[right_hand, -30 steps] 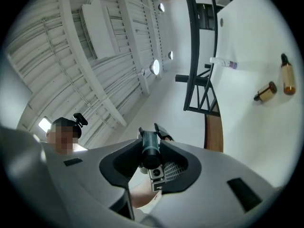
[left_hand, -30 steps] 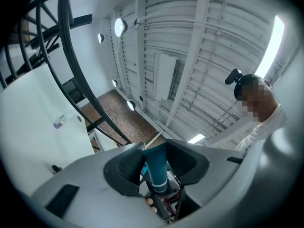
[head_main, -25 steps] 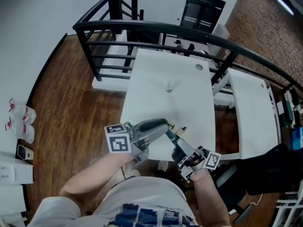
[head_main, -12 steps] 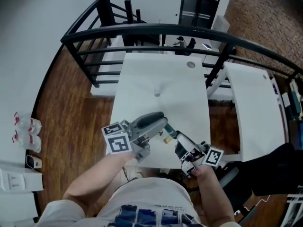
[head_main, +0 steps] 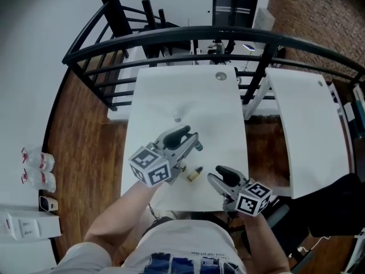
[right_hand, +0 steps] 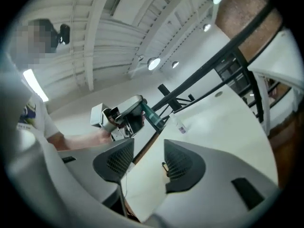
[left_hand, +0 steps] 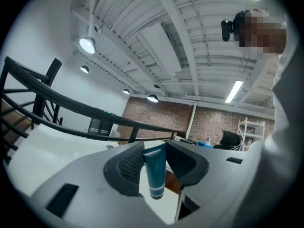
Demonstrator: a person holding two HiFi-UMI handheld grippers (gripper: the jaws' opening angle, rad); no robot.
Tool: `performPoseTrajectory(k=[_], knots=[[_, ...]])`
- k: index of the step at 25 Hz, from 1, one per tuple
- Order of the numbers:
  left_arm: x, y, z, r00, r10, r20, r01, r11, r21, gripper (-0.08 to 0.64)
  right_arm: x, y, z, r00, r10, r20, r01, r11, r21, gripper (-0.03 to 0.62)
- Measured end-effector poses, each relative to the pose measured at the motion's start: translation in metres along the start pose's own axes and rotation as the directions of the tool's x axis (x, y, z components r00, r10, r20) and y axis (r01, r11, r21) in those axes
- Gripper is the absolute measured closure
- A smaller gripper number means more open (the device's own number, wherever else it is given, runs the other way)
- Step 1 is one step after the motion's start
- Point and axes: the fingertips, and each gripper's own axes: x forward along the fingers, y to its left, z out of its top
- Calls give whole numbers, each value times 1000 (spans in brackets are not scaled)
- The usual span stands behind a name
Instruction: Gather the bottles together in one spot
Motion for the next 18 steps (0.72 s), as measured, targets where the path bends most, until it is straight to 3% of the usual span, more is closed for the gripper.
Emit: performPoseTrajectory(k=[1, 3, 6, 12, 18], knots=[[8, 8, -6, 999, 29, -17, -29, 999, 33, 416, -3, -1, 1, 1000, -14, -9, 14, 999, -42, 335], [26, 25, -19, 995, 88, -45, -84, 992, 89, 416, -10, -5, 4, 999, -28, -24, 25, 994, -110, 290], [50, 53, -35, 983, 173, -61, -163, 977, 139, 416, -21, -14, 0, 997, -53, -61, 42, 984, -171, 284], [81, 110, -61, 947, 312, -77, -292, 936, 198, 416, -47, -42, -11, 985, -126, -120, 100, 975, -200, 284], [99, 149, -80, 924, 376, -65, -357, 913, 197, 416, -60, -55, -22, 975, -160, -157, 133, 976, -172, 285]])
